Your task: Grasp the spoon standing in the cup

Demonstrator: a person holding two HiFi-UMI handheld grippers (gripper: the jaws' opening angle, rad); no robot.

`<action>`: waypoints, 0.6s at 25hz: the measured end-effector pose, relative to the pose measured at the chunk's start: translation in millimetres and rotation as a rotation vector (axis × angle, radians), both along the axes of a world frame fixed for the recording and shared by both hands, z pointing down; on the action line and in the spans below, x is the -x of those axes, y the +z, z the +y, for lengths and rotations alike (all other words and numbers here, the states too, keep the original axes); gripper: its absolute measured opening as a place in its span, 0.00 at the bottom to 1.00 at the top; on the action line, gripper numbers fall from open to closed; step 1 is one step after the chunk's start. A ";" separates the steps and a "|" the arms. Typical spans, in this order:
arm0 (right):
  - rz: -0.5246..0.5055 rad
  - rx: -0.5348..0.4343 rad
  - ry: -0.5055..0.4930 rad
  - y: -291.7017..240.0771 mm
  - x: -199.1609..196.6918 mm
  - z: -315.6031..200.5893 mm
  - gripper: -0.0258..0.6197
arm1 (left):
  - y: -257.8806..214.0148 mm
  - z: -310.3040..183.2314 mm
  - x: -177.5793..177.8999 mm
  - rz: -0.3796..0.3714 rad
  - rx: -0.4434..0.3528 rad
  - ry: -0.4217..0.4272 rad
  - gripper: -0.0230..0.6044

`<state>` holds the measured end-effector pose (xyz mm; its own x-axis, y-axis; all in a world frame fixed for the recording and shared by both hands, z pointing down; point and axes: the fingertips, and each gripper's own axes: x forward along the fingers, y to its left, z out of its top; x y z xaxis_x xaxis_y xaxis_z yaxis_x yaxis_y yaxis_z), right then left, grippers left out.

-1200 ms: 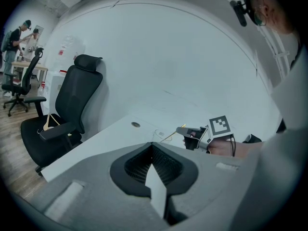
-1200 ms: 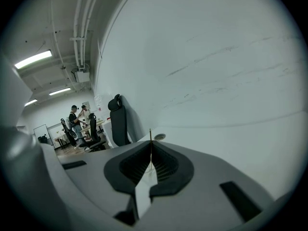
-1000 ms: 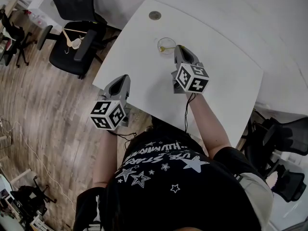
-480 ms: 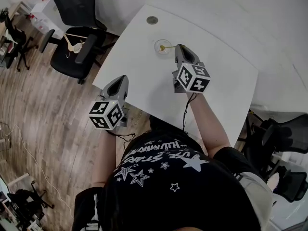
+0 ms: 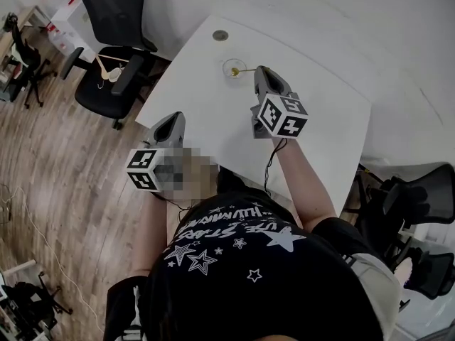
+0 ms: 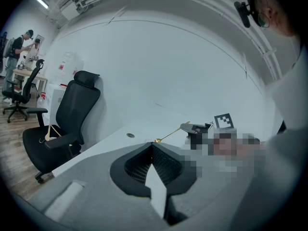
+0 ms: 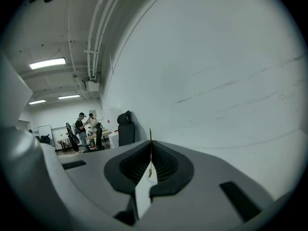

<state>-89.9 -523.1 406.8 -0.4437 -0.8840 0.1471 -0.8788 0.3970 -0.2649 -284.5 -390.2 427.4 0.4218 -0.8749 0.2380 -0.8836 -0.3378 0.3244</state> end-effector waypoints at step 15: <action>0.008 -0.003 -0.015 -0.6 -5.2 90.2 0.06 | -7.0 78.2 -9.0 0.005 -0.033 0.008 0.05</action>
<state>-84.7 -432.9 406.2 -0.4556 -0.8778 0.1480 -0.8748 0.4108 -0.2568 -275.5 -312.0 420.4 0.4302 -0.8786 0.2073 -0.8791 -0.3556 0.3173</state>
